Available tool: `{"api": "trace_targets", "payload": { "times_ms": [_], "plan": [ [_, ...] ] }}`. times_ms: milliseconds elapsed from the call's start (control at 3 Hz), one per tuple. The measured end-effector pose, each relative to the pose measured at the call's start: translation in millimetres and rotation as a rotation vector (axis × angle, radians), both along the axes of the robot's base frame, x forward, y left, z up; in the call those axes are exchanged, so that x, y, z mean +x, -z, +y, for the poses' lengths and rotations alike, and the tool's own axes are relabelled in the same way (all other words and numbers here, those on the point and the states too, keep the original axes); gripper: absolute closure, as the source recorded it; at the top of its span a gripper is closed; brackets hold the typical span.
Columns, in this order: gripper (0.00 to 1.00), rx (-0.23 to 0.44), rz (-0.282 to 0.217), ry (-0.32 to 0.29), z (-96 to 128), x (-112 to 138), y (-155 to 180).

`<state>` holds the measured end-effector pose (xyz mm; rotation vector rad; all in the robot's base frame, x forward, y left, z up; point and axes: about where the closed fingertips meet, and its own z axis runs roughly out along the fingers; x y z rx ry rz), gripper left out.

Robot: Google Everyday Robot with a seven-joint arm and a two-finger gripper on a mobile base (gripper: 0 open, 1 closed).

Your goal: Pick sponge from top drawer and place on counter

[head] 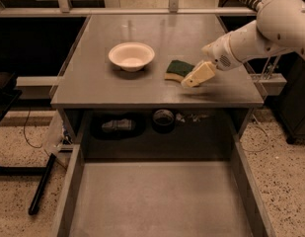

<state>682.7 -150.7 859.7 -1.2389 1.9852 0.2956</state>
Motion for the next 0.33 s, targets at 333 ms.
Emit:
{"api": "trace_targets", "payload": {
  "times_ms": [333],
  "plan": [
    [0.0,0.0,0.0,0.0,0.0,0.0,0.0]
  ]
}}
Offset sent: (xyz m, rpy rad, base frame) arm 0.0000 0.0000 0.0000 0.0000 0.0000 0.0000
